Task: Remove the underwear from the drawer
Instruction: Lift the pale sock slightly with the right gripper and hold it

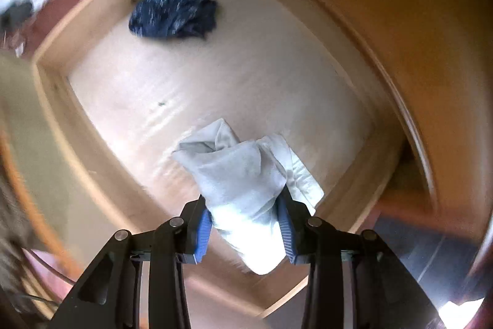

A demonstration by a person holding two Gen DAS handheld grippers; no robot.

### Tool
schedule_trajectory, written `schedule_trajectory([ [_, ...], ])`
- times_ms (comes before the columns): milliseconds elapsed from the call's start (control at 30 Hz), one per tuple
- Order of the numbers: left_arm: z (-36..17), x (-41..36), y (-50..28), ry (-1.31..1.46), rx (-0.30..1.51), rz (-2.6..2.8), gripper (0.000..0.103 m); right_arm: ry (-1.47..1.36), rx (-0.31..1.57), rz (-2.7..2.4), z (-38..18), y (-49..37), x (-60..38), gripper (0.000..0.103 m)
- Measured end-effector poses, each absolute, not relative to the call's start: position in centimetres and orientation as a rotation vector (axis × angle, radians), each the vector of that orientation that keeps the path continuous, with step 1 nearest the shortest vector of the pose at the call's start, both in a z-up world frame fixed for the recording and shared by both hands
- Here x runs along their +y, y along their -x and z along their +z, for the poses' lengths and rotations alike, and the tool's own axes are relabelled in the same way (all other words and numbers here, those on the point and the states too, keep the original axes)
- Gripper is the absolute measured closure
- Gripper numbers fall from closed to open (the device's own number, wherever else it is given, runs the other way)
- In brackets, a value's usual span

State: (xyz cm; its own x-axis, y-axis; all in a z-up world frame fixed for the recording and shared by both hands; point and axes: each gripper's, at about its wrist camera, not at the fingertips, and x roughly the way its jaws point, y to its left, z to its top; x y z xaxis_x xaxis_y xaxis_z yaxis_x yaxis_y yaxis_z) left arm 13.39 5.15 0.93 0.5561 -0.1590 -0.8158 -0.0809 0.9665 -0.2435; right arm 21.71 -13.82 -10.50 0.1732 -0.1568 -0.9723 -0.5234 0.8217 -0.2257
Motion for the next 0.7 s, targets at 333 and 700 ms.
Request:
schedule_trajectory([
  [333,1.1,3.9,-13.5,0.21,1.0,-0.087,0.045,0.133,1.334,0.067,-7.6,-17.4,-16.9,0.068],
  [700,0.3,1.2,-17.1,0.029,1.111,-0.253,0.045,-0.008,1.248,0.058,-4.7,-17.5,-19.8,0.068],
])
